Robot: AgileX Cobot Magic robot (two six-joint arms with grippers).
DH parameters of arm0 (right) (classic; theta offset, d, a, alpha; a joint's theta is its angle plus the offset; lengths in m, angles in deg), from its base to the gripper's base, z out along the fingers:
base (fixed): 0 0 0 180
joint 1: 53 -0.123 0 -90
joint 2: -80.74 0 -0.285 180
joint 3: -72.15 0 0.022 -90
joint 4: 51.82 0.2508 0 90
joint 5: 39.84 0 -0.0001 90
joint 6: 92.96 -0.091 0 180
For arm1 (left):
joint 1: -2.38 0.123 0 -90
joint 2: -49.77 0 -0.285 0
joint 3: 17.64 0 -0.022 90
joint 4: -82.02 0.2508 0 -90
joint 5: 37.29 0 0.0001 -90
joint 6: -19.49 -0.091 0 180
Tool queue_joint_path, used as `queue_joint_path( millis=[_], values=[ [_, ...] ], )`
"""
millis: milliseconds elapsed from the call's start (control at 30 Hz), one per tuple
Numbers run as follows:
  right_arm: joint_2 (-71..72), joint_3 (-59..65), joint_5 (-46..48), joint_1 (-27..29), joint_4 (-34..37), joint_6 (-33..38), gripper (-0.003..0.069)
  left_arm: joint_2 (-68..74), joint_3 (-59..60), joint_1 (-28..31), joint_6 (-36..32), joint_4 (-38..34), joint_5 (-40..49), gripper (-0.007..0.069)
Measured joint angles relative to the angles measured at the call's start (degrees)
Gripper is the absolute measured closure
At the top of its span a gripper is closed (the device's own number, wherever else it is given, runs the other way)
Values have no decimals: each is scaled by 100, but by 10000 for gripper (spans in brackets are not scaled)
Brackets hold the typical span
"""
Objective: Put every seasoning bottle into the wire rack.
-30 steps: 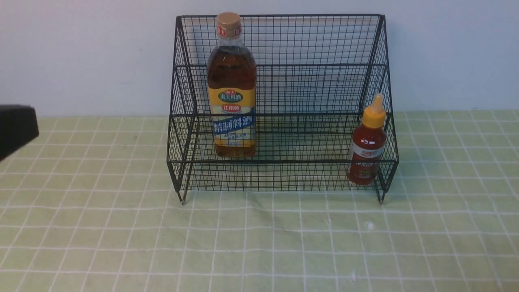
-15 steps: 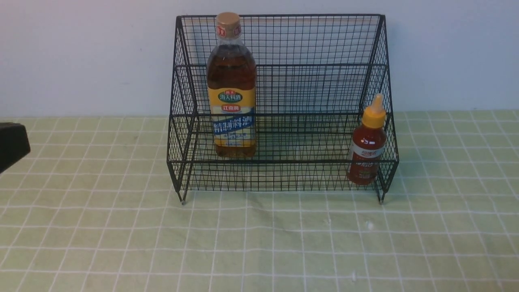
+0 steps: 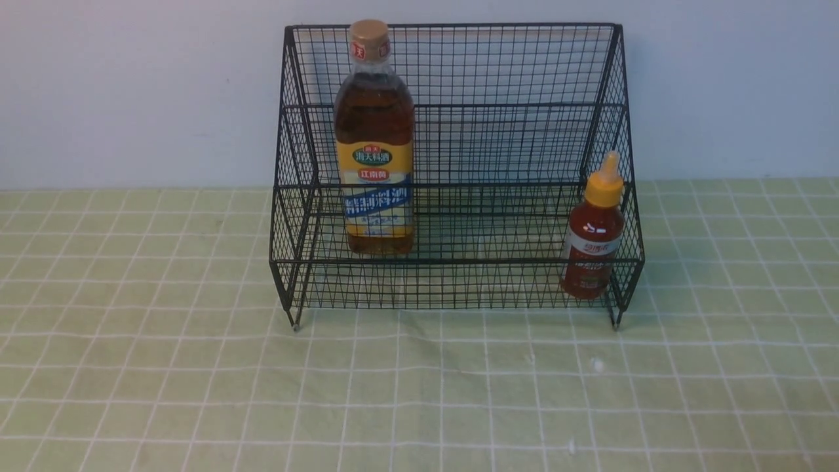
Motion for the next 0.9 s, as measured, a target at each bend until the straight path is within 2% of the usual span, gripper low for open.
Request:
queue_joint_path(
  millis=[167, 400, 900],
  values=[
    [0, 0, 0, 0, 0, 0, 673, -637, 1445, 484, -164, 132, -506, 631],
    [0, 0, 0, 0, 0, 0, 673, -899, 2505, 667, -223, 187, -695, 631],
    [0, 0, 0, 0, 0, 0, 673, -899, 2538, 667, -223, 330, -525, 631]
  ],
)
